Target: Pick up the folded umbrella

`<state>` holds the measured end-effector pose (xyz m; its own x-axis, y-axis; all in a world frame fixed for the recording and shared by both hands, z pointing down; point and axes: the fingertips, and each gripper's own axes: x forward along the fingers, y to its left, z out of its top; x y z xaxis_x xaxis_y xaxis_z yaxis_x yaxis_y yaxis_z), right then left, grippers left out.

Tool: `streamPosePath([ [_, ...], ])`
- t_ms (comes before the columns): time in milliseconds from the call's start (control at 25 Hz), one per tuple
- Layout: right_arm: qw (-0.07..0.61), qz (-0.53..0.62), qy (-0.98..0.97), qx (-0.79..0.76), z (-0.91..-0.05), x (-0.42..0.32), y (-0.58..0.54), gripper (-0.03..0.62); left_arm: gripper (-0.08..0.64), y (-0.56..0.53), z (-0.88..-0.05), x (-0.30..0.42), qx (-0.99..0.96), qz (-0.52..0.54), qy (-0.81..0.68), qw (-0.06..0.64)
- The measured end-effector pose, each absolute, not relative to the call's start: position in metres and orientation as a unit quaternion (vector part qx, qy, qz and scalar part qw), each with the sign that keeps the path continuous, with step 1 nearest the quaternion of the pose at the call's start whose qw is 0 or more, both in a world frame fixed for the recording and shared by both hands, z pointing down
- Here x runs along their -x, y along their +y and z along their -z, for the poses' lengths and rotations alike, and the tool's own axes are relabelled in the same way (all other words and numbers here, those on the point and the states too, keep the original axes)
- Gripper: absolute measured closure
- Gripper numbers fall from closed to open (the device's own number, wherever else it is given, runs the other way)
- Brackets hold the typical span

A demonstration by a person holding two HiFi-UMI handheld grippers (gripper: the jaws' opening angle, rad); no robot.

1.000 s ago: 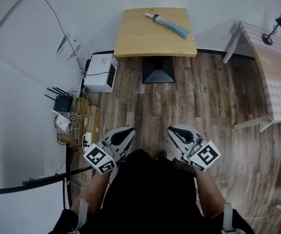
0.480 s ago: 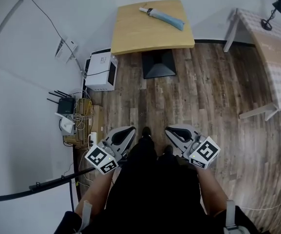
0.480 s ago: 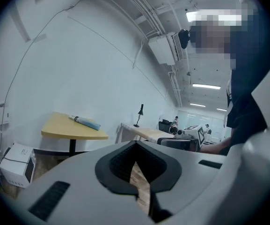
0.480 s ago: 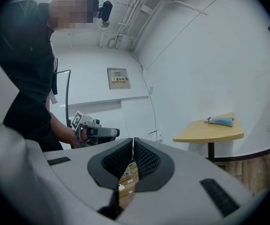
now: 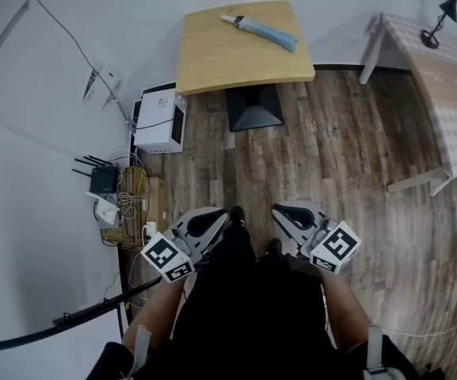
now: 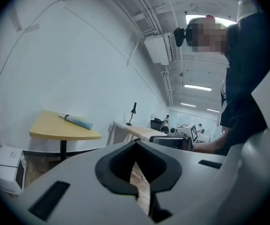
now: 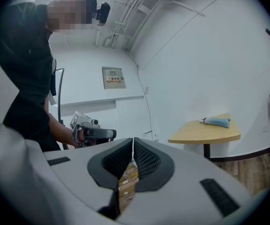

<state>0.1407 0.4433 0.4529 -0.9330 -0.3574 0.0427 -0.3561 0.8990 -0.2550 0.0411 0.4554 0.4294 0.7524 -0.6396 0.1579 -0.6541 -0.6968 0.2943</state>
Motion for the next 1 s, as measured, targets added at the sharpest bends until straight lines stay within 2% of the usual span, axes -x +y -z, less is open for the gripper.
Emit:
streamPosePath([
  [240,-0.008,0.134,0.973,0.187,-0.459,-0.114,0.417,0.572,0.551,0.420,-0.425,-0.009,-0.914,0.033,-0.350,0.201],
  [1000,-0.022,0.093,0.964,0.249,-0.415,0.006,0.299,0.572,0.551,0.290,-0.416,0.106,-0.935,0.079,-0.281,0.199],
])
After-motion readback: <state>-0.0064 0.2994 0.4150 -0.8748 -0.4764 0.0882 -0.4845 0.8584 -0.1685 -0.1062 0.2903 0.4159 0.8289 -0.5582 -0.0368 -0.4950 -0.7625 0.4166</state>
